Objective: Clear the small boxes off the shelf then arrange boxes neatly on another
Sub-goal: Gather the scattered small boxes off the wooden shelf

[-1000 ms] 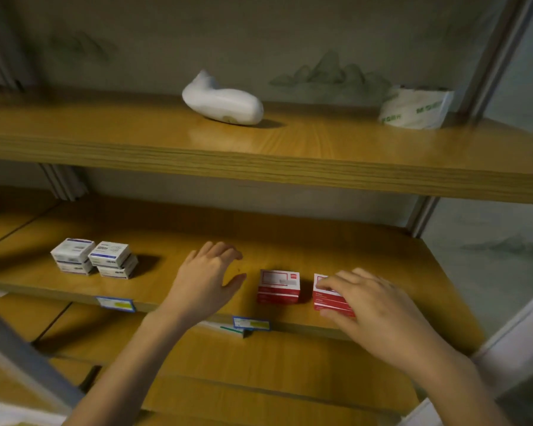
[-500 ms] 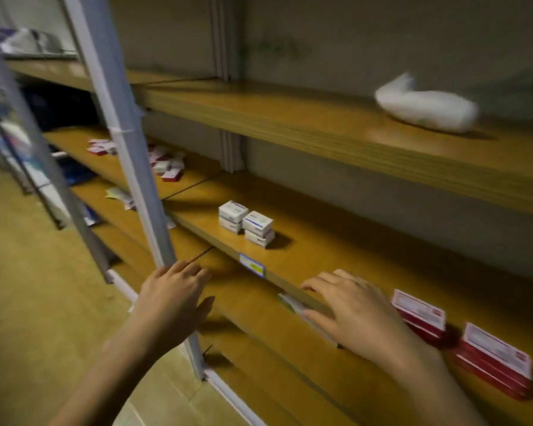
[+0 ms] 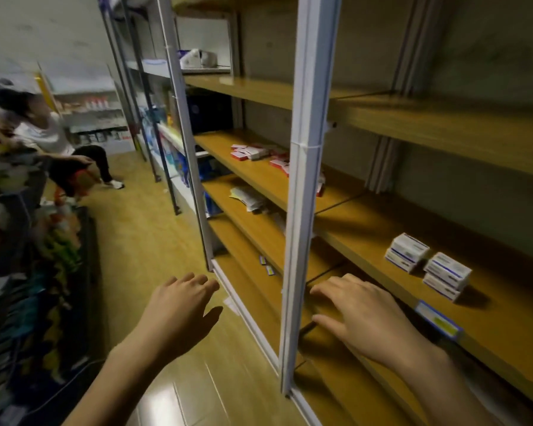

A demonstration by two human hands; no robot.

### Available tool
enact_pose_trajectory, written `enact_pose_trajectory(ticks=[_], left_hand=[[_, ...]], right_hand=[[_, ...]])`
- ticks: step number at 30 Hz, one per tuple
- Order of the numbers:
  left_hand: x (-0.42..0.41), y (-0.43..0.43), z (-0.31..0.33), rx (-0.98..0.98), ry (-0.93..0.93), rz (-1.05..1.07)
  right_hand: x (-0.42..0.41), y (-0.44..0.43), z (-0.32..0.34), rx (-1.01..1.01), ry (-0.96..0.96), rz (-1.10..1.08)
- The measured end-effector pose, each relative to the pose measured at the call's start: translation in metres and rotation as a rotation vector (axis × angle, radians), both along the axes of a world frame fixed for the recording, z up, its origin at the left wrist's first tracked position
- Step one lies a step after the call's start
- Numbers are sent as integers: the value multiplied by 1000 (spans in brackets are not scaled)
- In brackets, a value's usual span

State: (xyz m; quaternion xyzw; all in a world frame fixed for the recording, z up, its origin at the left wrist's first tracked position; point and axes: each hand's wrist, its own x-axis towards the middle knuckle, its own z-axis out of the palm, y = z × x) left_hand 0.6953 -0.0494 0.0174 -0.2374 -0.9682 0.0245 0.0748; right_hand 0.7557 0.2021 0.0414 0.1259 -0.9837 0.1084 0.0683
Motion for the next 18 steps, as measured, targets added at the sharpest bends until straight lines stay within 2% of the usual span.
enact_pose_trajectory(ticks=[8, 18], left_hand=[[-85, -81, 4, 8, -19, -45], [-201, -107, -3, 112, -58, -98]], right_hand=[[-89, -91, -4, -19, -1, -41], [-204, -124, -4, 50, -15, -76]])
